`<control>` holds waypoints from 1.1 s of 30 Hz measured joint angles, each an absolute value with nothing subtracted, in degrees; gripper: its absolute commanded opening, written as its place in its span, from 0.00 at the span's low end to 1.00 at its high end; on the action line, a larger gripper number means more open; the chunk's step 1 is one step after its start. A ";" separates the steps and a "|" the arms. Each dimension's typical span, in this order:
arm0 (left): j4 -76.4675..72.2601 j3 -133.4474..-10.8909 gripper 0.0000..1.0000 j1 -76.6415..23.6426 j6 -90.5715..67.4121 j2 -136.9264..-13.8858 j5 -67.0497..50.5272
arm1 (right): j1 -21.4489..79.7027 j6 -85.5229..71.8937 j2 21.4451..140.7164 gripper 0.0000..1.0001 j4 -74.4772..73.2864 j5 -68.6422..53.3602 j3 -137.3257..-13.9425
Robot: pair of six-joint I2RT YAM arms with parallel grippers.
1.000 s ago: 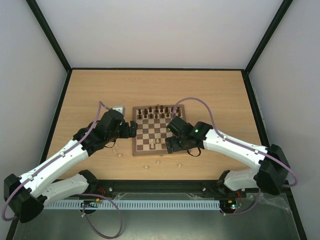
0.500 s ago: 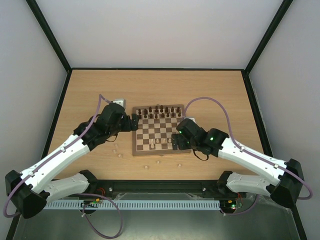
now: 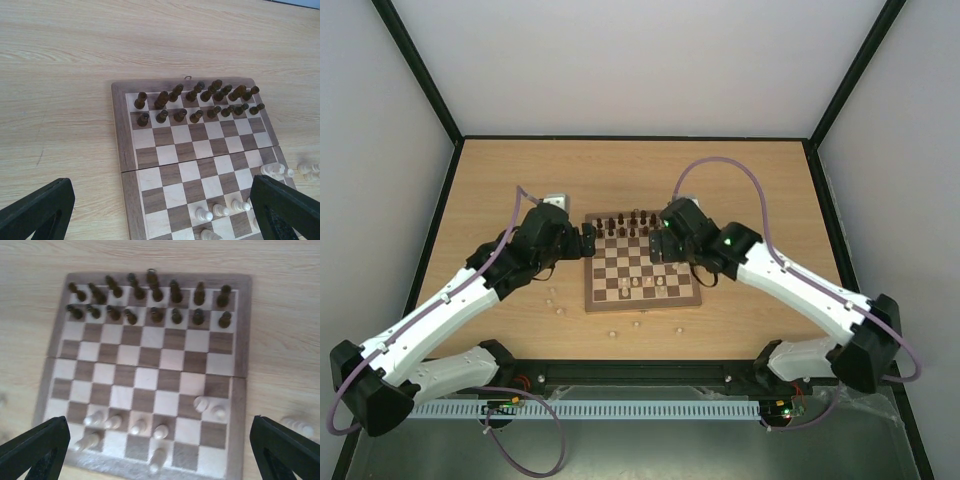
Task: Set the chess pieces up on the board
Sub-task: Pick up the chess piece from the chessboard.
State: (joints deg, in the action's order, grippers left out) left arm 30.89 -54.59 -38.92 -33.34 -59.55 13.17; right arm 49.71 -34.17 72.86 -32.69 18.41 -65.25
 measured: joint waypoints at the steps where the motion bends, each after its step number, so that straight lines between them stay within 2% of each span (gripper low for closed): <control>1: 30.89 -54.59 0.99 -38.89 -33.32 -59.48 13.23 | 48.27 -33.67 74.30 0.92 -32.69 17.93 -66.02; 4: 30.76 -54.35 0.99 -38.61 -33.06 -58.96 13.39 | 44.07 -32.36 78.13 0.74 -32.80 15.92 -66.39; 8: 30.57 -53.43 0.99 -37.98 -32.56 -58.46 13.17 | 41.45 -31.00 82.26 0.55 -32.86 13.15 -66.39; 13: 30.50 -51.66 0.99 -37.36 -32.25 -57.69 12.08 | 41.43 -29.91 87.50 0.44 -33.06 10.59 -66.92; 19: 30.26 -50.41 0.99 -36.69 -31.88 -55.88 10.33 | 41.43 -29.76 92.75 0.42 -33.89 8.82 -67.11; 33: 29.76 -48.47 0.99 -35.73 -31.24 -54.28 7.68 | 41.43 -30.24 95.26 0.36 -35.75 9.21 -67.46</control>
